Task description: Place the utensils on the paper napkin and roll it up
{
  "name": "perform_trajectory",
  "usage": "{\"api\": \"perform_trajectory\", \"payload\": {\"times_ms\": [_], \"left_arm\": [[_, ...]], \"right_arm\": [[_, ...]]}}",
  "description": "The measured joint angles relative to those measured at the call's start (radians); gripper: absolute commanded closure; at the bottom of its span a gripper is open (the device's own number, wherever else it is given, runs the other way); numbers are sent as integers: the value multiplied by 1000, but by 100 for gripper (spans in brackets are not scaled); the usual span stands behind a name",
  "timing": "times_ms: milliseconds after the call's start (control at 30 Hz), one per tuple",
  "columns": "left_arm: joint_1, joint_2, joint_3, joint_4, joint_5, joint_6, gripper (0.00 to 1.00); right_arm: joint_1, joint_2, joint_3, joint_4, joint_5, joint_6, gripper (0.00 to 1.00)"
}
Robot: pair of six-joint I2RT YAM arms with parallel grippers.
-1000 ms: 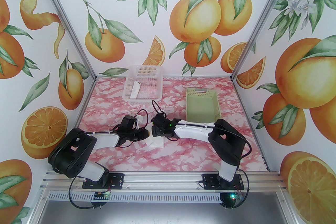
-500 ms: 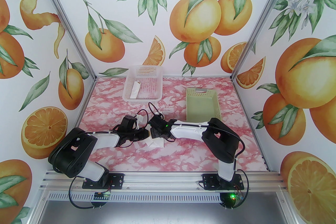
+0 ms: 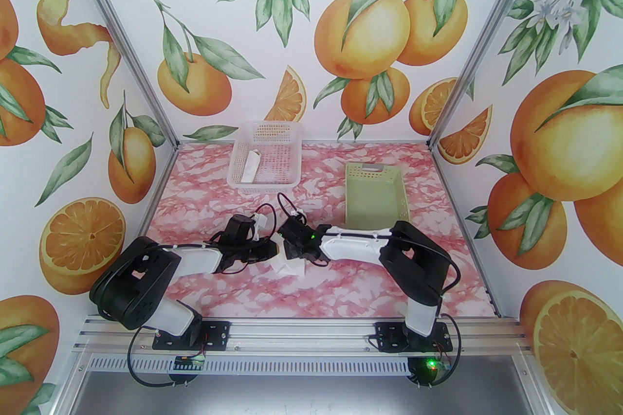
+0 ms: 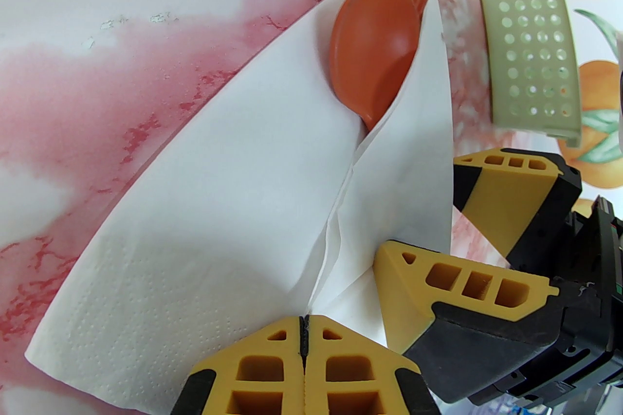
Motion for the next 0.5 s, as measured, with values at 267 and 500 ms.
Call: {"api": "perform_trajectory", "payload": {"times_ms": [267,500], "left_arm": [[-1,0,0,0,0,1,98],[-1,0,0,-1,-2,6,98]], "right_arm": [[1,-9,-19,24,-8,3,40],[0,-14,-19,26,-35,-2,31]]}}
